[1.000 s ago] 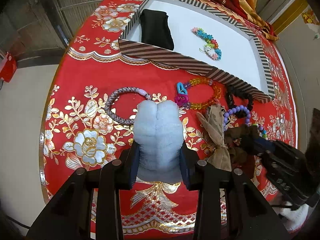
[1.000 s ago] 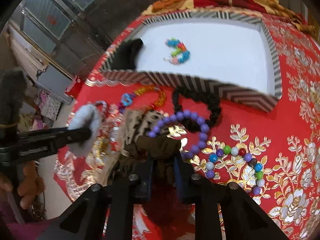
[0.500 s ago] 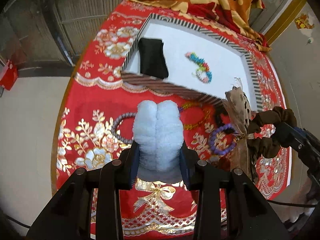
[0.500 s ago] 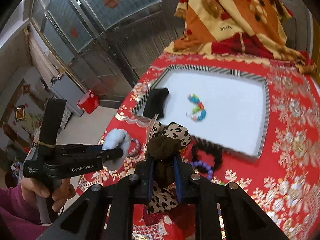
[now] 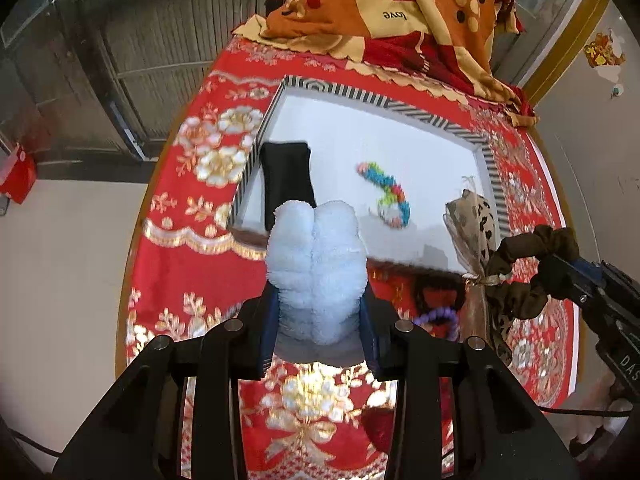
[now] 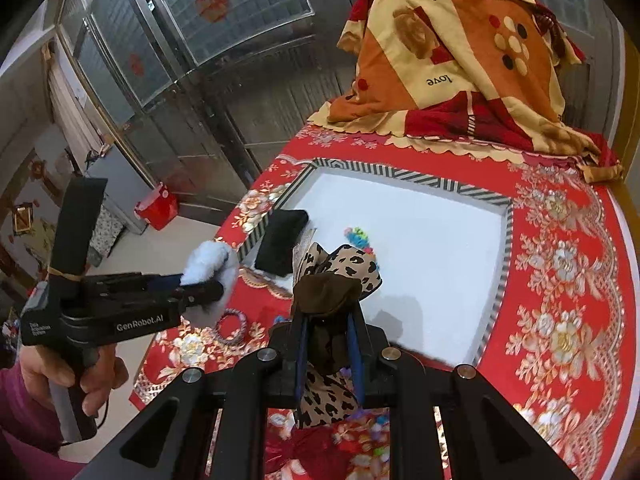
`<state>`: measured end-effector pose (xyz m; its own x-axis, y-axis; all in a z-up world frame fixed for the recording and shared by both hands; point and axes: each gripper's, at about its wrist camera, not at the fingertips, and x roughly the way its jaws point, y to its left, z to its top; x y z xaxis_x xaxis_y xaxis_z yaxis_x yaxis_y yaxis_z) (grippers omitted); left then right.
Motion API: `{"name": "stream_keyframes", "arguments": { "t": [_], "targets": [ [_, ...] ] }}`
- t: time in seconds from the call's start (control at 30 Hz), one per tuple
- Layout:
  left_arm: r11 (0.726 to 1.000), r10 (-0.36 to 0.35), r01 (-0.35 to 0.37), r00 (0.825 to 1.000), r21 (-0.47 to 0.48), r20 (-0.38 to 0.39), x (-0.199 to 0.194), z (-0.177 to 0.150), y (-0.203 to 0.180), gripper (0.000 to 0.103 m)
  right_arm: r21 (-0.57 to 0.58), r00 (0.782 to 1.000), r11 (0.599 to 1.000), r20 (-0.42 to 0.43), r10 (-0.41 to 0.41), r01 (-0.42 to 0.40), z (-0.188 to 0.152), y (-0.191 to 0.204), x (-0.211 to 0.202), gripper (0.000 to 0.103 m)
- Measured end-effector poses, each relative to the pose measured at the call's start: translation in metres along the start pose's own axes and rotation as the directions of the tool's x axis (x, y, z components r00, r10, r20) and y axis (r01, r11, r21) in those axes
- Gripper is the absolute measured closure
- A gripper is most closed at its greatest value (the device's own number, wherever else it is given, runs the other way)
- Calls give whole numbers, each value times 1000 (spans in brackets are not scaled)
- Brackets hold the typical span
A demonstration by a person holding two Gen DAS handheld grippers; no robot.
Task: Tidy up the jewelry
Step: 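Carry the white scrunchie and leopard bow clip over the tray with both tools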
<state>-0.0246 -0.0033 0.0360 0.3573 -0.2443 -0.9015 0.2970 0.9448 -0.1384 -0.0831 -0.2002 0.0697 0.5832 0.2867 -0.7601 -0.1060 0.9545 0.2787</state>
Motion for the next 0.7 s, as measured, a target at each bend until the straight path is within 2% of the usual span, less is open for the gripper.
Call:
{"name": "stream_keyframes", "arguments": {
  "t": [0.3,0.47,0.7],
  "targets": [
    [999,46,-46,999,1,7,22,49,-9,69,-32,999,999,-29,12,-13,40,-18,33,86],
    [996,83,-83,997,-13,-5,47,83,-10,69,-32,998,999,-48,36,-37,67,-28,62,86],
    [990,123,-125,992,-62,-27,82,127,-2,69,11,996,998,-57,67,-66,100,-47,105,86]
  ]
}}
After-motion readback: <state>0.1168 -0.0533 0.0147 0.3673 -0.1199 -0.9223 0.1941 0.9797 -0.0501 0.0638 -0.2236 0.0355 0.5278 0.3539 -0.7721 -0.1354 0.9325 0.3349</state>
